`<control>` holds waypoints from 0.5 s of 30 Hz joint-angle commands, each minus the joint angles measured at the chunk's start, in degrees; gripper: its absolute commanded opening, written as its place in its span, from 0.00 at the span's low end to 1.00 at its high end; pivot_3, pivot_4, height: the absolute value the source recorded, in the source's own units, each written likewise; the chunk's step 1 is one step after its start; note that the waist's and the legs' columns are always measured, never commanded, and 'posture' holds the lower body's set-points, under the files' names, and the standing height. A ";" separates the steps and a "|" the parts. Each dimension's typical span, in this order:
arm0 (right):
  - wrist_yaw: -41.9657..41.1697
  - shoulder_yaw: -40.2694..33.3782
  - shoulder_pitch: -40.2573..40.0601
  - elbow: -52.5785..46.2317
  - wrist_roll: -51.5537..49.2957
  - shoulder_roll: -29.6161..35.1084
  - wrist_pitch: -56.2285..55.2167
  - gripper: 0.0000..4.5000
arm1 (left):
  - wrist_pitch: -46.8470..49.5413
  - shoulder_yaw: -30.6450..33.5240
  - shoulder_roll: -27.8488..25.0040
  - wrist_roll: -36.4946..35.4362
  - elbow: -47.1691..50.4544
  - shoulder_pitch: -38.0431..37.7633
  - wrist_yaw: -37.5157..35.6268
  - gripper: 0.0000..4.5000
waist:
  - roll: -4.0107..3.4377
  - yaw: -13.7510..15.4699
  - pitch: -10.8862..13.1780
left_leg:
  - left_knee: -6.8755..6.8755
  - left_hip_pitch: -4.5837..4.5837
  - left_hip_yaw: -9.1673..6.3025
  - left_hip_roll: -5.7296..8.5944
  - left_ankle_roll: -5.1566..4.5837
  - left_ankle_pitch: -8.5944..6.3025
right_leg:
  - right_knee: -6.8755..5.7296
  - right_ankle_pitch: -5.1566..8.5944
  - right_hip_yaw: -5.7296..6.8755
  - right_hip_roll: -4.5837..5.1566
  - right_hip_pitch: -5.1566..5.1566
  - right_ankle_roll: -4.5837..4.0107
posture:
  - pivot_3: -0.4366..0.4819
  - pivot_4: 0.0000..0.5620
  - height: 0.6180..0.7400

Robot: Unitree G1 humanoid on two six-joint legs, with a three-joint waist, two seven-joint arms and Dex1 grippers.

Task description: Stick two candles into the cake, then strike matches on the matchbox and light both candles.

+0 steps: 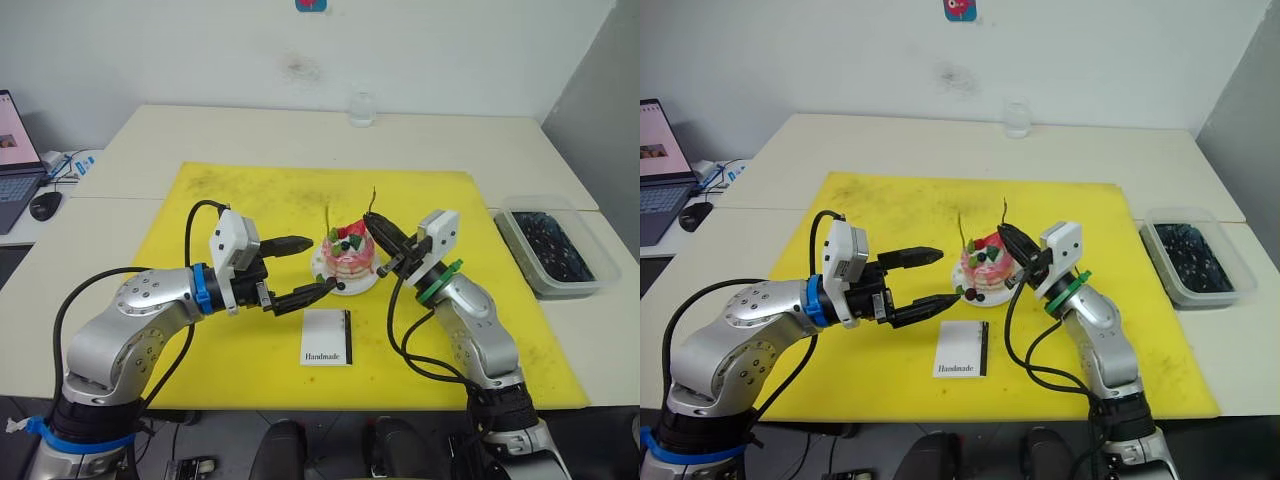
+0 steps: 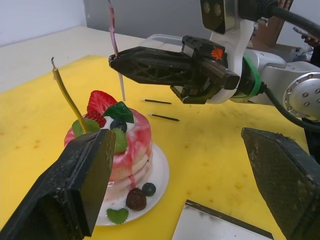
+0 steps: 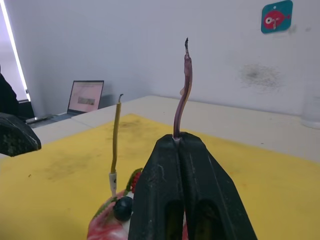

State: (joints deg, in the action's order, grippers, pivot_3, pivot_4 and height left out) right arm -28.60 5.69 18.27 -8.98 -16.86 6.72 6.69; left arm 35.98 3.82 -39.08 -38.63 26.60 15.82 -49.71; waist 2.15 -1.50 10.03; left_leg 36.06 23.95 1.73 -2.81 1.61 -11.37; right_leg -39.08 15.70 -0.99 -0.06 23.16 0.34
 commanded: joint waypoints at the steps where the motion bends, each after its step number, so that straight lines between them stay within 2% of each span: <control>1: 0.84 -0.13 -0.92 -1.73 0.31 -0.33 -1.29 0.01 | -0.18 -0.27 -0.75 -0.46 1.88 0.74 -0.78 1.00 | 0.00 0.02 0.00 | 0.00 0.00 0.01 0.01 0.00 0.00 | 0.00 0.00 0.00 0.00 0.00 0.00 | 0.48 0.27 1.00; 15: 1.39 0.29 -2.68 2.91 2.56 -1.03 -5.29 0.01 | -1.53 -1.22 -0.81 0.90 1.66 0.00 -2.13 1.00 | 0.00 -0.03 0.00 | 0.00 0.00 0.03 0.02 0.00 0.00 | 0.02 0.00 -0.02 0.02 0.00 0.00 | 0.48 0.27 1.00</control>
State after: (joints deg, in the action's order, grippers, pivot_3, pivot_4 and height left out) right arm -27.22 5.81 15.25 -5.46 -14.51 5.89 2.67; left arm 35.58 2.54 -39.35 -37.82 26.60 15.85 -51.43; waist 2.15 -1.53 10.03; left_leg 36.06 23.96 1.75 -2.79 1.61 -11.37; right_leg -39.06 15.70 -1.00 -0.03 23.16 0.33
